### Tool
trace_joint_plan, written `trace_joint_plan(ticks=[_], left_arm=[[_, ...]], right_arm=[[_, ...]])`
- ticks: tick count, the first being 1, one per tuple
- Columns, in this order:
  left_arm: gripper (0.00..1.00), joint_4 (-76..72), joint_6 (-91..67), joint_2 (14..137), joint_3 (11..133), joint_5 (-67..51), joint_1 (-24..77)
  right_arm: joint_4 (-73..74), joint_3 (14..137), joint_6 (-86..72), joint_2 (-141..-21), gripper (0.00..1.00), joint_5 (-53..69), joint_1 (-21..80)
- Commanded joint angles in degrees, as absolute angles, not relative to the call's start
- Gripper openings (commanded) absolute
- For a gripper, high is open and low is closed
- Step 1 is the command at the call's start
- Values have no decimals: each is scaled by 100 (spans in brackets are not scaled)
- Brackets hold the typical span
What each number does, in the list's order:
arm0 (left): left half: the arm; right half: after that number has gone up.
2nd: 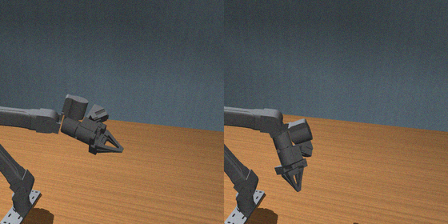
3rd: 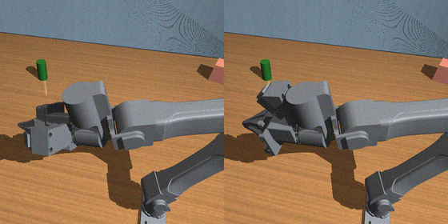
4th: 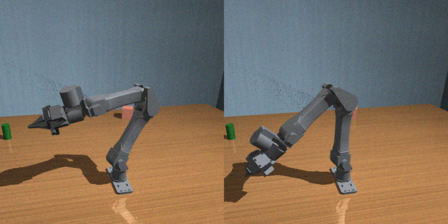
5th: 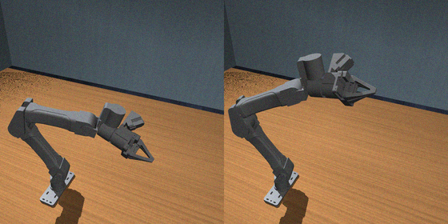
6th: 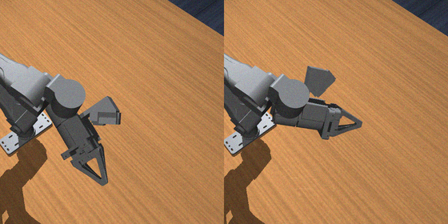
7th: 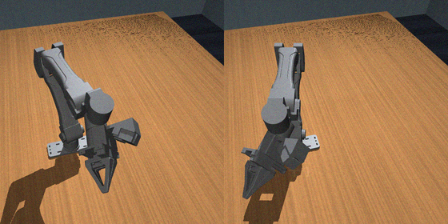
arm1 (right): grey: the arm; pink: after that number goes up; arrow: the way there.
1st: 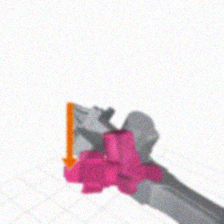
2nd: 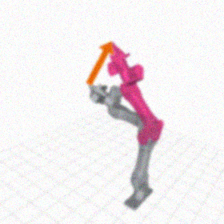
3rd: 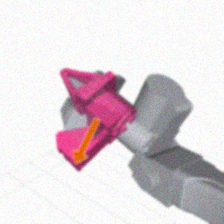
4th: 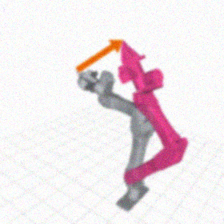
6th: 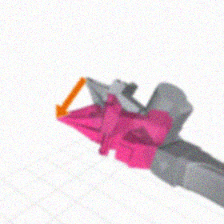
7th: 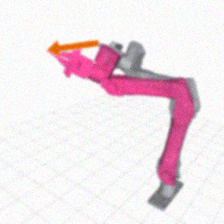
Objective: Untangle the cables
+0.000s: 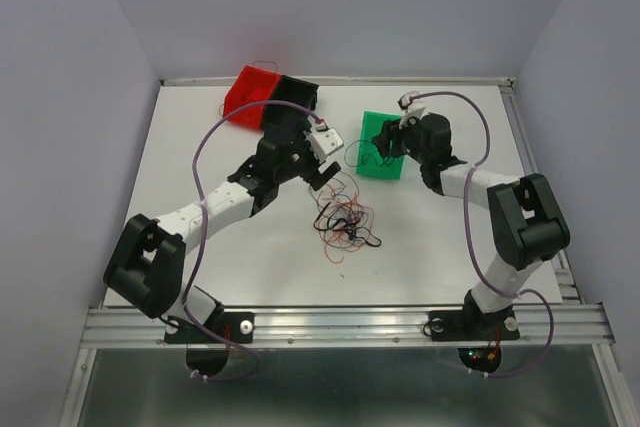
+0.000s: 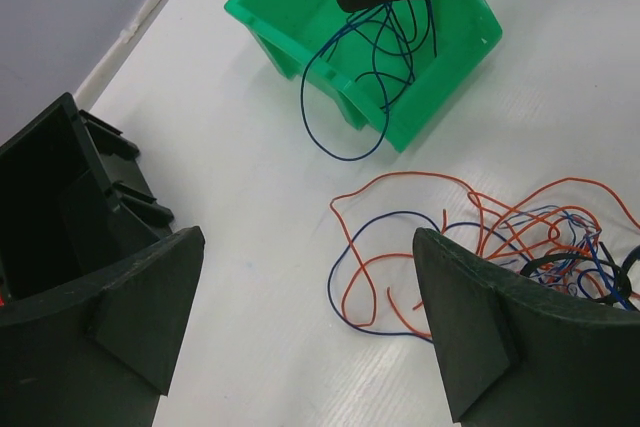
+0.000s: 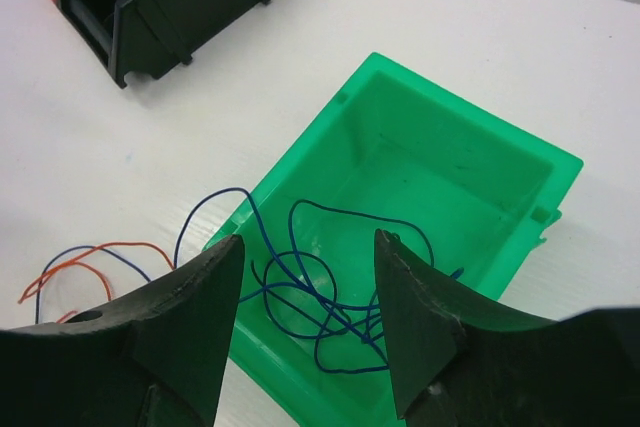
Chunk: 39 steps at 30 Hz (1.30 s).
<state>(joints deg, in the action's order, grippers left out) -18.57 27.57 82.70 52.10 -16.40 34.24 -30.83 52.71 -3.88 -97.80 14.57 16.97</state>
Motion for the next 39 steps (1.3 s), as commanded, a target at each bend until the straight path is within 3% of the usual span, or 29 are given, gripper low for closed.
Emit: trace_joint_plan(ticks=[1, 9, 11, 14, 15, 16, 18, 39], left_arm=[[97, -2171, 2733, 8262, 5309, -1644, 3358], [96, -2118, 2672, 8420, 5431, -1714, 3270], [96, -2109, 2637, 8420, 5449, -1749, 3217], [96, -2101, 2593, 8420, 5467, -1810, 3182], [96, -2092, 2593, 8420, 5475, -1819, 3173], [96, -2092, 2584, 8420, 5467, -1845, 3155], [96, -2083, 2575, 8429, 5476, -1854, 3138], [96, -2065, 2540, 8350, 5458, -1942, 3111]], right_arm=[[-2804, 5660, 184, -9949, 59, 1880, 1740], [-2628, 6029, 281, -10309, 53, 1925, 1740], [-2619, 6064, 290, -10397, 47, 1977, 1740], [-2628, 6100, 273, -10450, 33, 2039, 1740], [-2637, 6100, 264, -10450, 24, 2083, 1740], [-2654, 6039, 220, -10415, 10, 2083, 1740], [-2821, 5951, 141, -10284, 1, 1978, 1740], [-3717, 4764, -764, -9527, 1, 659, 1556]])
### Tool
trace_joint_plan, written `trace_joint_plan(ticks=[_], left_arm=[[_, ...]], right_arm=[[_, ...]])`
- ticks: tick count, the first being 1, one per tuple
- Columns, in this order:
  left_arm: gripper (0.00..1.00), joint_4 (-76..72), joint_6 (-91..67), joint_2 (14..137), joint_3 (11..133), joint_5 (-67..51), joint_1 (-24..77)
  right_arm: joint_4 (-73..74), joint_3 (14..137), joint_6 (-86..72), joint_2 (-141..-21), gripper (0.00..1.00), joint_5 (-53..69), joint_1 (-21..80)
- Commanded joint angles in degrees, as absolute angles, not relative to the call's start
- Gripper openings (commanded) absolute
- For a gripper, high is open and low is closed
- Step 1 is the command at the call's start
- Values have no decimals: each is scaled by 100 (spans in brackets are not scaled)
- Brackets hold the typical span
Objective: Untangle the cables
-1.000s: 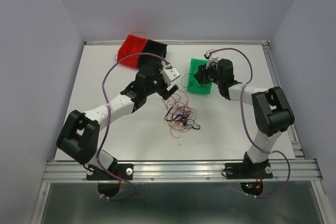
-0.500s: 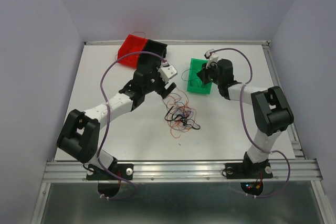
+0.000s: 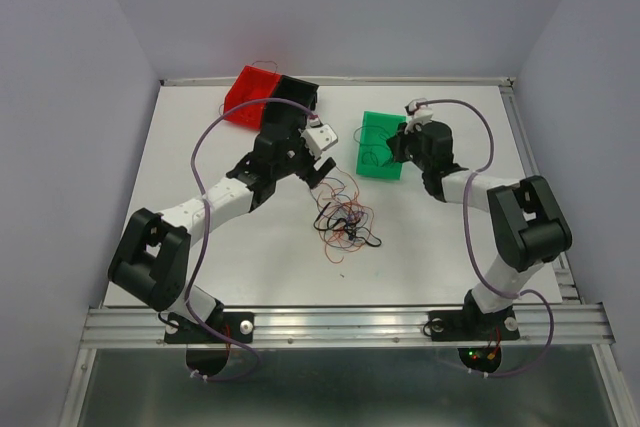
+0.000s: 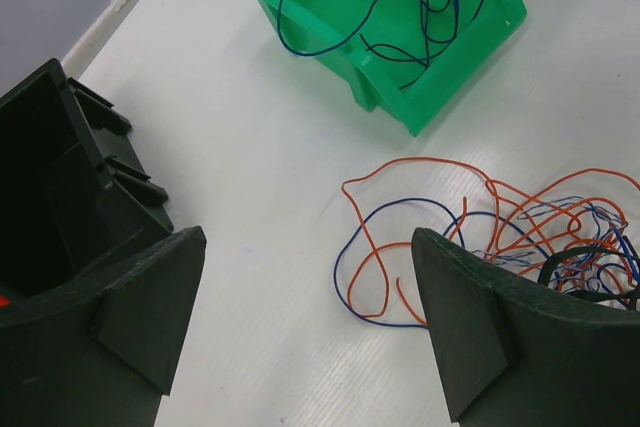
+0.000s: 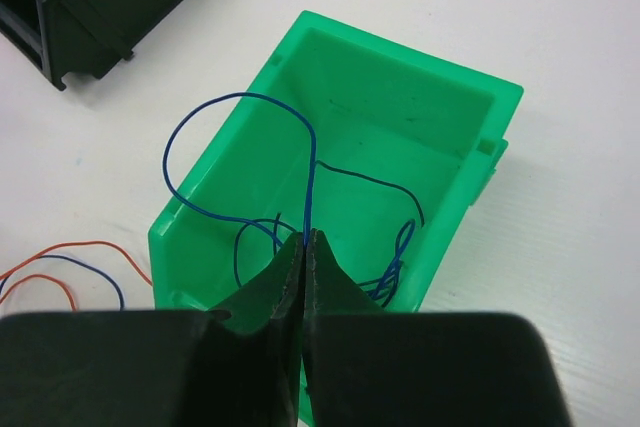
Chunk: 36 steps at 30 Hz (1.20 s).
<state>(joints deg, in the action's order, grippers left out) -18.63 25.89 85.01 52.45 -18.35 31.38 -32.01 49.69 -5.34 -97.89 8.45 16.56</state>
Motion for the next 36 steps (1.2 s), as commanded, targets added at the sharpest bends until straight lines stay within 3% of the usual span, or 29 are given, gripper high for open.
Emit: trace_joint_plan(ticks=[1, 24, 36], left_arm=[[95, -2065, 2540, 8358, 5458, -1942, 3111], [96, -2048, 2531, 8350, 5458, -1907, 3111], [96, -2013, 2531, 8376, 5493, -1907, 3111]], right_arm=[[-3744, 4729, -765, -9527, 1, 624, 1547], [-3657, 4210, -896, -8982, 1, 334, 1380], [-2865, 4992, -589, -9413, 1, -1537, 2276]])
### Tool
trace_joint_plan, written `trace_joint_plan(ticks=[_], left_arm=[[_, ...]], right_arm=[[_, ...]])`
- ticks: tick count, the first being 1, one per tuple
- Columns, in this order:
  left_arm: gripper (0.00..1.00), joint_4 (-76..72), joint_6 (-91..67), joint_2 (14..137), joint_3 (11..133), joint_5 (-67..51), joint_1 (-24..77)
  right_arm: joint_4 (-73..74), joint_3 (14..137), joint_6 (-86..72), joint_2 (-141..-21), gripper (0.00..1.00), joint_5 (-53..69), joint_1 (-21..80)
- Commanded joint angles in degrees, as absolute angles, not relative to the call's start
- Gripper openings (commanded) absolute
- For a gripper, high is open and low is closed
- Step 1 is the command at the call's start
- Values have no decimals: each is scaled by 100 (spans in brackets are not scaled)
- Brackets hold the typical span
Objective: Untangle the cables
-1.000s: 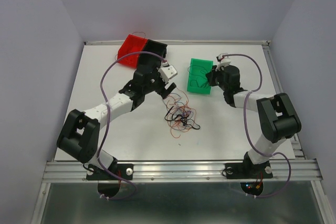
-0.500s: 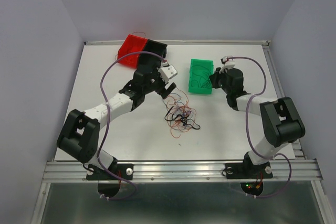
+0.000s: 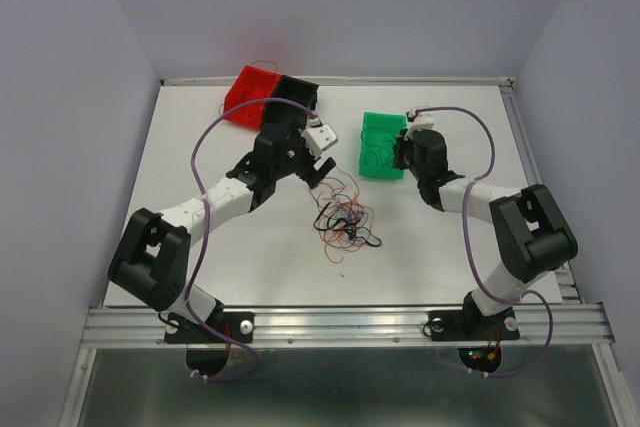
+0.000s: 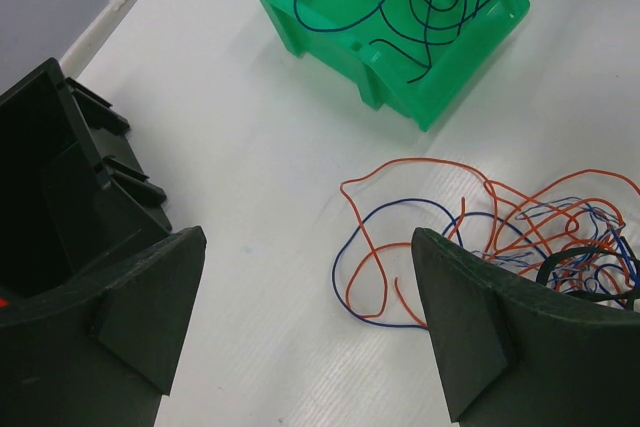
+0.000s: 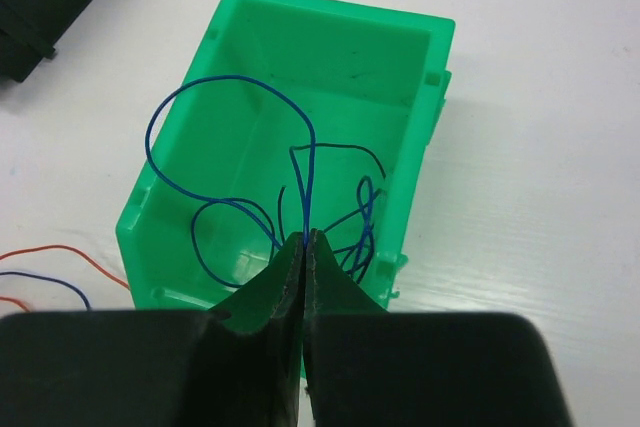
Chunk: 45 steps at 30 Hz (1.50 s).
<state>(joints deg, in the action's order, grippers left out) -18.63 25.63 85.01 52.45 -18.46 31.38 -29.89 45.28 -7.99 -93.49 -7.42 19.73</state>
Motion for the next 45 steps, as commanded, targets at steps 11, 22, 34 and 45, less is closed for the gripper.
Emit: trace_joint_plan(ticks=[11, 22, 34, 45], left_arm=[[96, -1986, 2540, 8385, 5502, -1890, 3111], [95, -1951, 2514, 8402, 5528, -1907, 3111], [95, -1942, 2540, 8429, 5537, -1890, 3103], [95, -1837, 2619, 8490, 5572, -2118, 3129]], right_arm=[[-2171, 6196, -492, -10607, 1, -2470, 2733], [-2136, 6618, -799, -11496, 1, -2382, 2690], [-2232, 6566, -941, -11145, 22, -2004, 2505], [-2136, 6293, -896, -9968, 39, -1855, 2514]])
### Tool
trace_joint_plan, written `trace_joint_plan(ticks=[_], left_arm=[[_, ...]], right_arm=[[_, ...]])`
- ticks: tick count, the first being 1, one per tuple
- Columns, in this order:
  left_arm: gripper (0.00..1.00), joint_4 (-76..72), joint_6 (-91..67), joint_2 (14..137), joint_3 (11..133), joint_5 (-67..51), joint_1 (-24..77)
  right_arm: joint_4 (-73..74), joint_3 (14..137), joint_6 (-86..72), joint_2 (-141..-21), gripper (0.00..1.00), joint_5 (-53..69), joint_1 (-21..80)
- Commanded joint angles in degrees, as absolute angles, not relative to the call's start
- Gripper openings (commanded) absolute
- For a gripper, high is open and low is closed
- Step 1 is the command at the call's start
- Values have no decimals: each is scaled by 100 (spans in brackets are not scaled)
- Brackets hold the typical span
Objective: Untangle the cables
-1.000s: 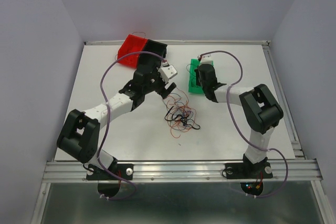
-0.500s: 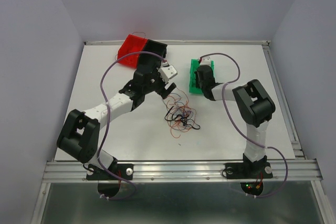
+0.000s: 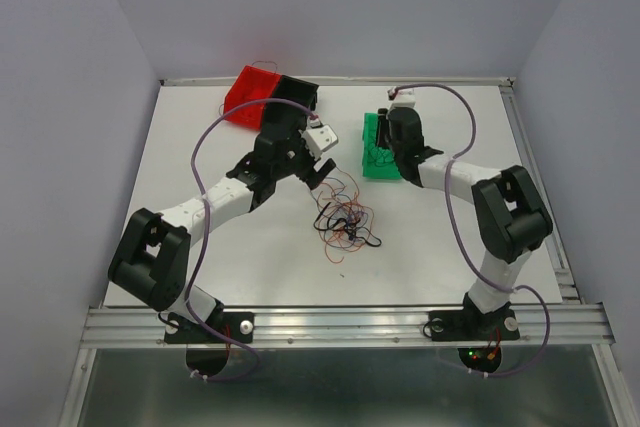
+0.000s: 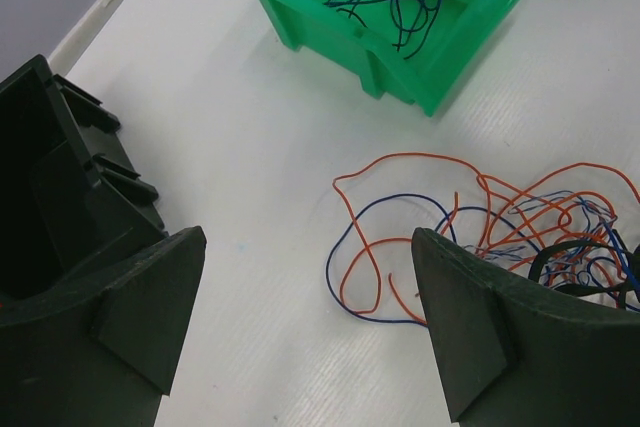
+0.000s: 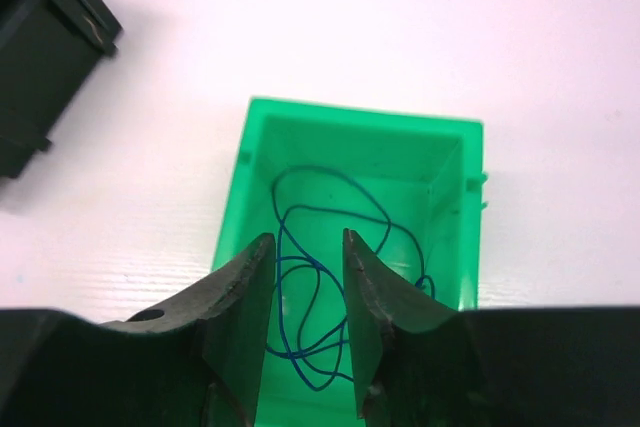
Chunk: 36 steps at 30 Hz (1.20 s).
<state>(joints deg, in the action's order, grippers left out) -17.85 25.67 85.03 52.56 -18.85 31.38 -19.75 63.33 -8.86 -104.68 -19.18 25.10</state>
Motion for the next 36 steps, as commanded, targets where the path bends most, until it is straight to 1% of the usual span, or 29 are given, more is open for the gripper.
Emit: trace_joint_plan(ticks=[1, 3, 8, 11, 16, 20, 23, 27, 28, 30, 32, 34, 36], left_arm=[[96, -1820, 2628, 8508, 5572, -2205, 3146], [96, -1723, 2759, 8508, 5564, -2363, 3208], [94, -1075, 3444, 8403, 5520, -3032, 3576], [94, -739, 4042, 8245, 5336, -3243, 3945], [93, -124, 4674, 8147, 5273, -3629, 4376], [91, 307, 5000, 8253, 5300, -3490, 4763], [88, 360, 5019, 8402, 5308, -3192, 5001], [79, 395, 4940, 8595, 5405, -2849, 5080], [72, 396, 4913, 8648, 5423, -2630, 5124], [67, 404, 4878, 8683, 5432, -2523, 5150], [59, 404, 4922, 8710, 5388, -2400, 5159], [52, 369, 4948, 8762, 5274, -2181, 5159], [49, 264, 4957, 8815, 5151, -2040, 5159]], right_arm=[[-2127, 6171, -905, -9871, 45, -1846, 2514], [-2136, 6039, -914, -9599, 54, -1776, 2522], [-2092, 5459, -958, -8992, 63, -1504, 2514], [-1864, 5187, -967, -8570, 65, -1266, 2514], [-1741, 4615, -1011, -7657, 66, -1345, 2514], [-1495, 4333, -1020, -6919, 67, -1327, 2505], [-1196, 4298, -1037, -6724, 66, -1239, 2514], [-1055, 4096, -1090, -6435, 65, -1283, 2505], [-1046, 4061, -1099, -6390, 65, -1275, 2514], [-1037, 3973, -1107, -6293, 65, -1239, 2514], [-1046, 3955, -1125, -6232, 65, -1222, 2514], [-1046, 3938, -1125, -6240, 65, -1187, 2514], [-1046, 3955, -1134, -6275, 65, -1160, 2514]])
